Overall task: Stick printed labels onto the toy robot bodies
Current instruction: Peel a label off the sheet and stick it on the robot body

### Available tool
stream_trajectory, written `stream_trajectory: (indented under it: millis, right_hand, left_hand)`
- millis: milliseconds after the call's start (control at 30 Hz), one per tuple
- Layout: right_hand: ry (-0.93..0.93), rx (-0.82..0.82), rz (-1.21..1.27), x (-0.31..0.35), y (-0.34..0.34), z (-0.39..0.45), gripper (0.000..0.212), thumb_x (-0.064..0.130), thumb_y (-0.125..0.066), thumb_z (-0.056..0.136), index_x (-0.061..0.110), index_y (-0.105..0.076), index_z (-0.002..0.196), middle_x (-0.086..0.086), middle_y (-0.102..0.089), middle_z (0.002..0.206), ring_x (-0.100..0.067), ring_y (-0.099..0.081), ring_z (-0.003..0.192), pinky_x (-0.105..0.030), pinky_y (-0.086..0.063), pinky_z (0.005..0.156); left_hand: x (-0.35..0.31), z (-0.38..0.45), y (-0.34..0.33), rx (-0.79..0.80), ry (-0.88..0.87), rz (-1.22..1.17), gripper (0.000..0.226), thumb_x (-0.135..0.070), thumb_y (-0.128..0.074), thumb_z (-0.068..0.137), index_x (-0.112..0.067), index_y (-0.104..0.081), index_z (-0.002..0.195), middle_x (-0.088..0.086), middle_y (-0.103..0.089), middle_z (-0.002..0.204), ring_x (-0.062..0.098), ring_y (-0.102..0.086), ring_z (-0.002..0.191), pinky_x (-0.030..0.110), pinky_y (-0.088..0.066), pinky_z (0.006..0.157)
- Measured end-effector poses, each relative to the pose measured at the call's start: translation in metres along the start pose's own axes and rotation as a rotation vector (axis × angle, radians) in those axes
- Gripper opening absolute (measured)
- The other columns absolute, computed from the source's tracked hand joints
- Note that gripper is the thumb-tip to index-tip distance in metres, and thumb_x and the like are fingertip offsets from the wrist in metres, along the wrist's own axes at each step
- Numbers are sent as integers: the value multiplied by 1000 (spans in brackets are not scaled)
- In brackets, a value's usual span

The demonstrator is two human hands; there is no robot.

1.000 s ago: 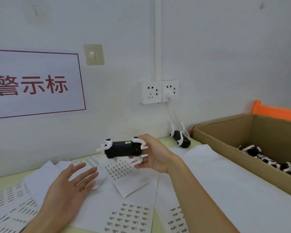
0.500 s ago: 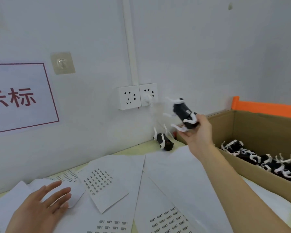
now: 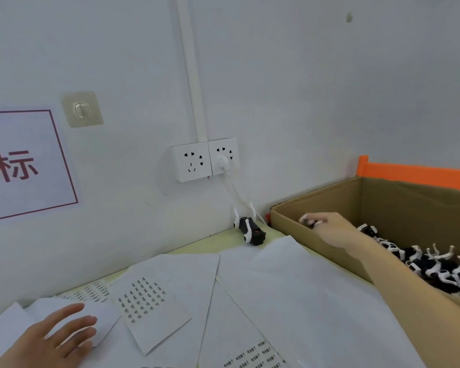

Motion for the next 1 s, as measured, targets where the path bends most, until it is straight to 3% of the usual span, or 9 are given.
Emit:
stream_trajectory:
  millis: [100,233,333,467,633,767,867,1000]
  right_hand:
    - [66,-81,-126,18,-11,-15,39,12,-47,93,28,-68,121,-3,-65,126,-25,-57,113,-34,-45,98]
    - [311,-204,-271,72,-53,-52,41,8,-47,90,29,-67,119,6,-66,123,-21,-55,119,-35,-33,97]
    - [507,-44,-147,116,-109,-81,41,10,-48,94,25,-61,130,7,-60,133,-15,-50,127,-27,-36,106]
    - [666,193,-77,177,-187,-129,39,21,-46,99,26,-55,137,11,-51,143,-7,-38,136,-21,-27,114]
    - [725,483,-232,210,-295,-199,45,36,-37,102,23,-46,144,1,-44,151,-19,-34,141,-37,-24,119]
    - [767,450,-390,194,-328,-221,35,30,-30,103,17,-61,110,-2,-55,126,-22,-42,128,-42,-27,113]
    - [849,415,-379,193,-327,-223,33,31,-32,102,25,-61,116,3,-56,124,-16,-43,125,-35,-29,111]
    - [871,402,-358,194,-327,-224,31,28,-35,99,31,-61,117,10,-58,125,-11,-48,121,-31,-35,105]
  left_hand:
    - [0,-7,-7,24,3,17,37,-24,-30,107,-10,-64,100,19,-63,96,38,-55,85,48,-43,70]
    - [0,-19,-19,70,-30,48,33,-21,-33,107,-8,-63,98,22,-64,85,37,-56,77,46,-46,66]
    - [-2,-31,-30,96,-94,80,31,-20,-35,107,-7,-61,97,19,-68,68,37,-59,65,43,-51,59]
    - [-7,-44,-38,108,-195,77,27,-11,-38,105,0,-61,97,24,-65,66,37,-52,71,46,-42,68]
    - [-9,-46,-41,129,-234,92,24,-7,-42,102,5,-60,91,26,-64,67,33,-56,61,44,-44,66]
    - [-10,-48,-38,98,-274,100,24,-1,-46,98,4,-58,79,23,-60,64,26,-56,49,32,-45,53]
    - [-14,-54,-40,86,-350,172,29,4,-49,97,1,-60,71,20,-59,62,26,-55,53,30,-42,51]
    - [-24,-69,-48,101,-442,283,28,4,-52,95,-5,-64,72,12,-64,68,22,-63,61,30,-51,56]
Point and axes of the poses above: each hand's wrist, its own z-axis towards the middle knuckle, its own y-axis out of the back of the hand, x = y × z, the point moved 10 cm from there along z, towards the middle knuckle
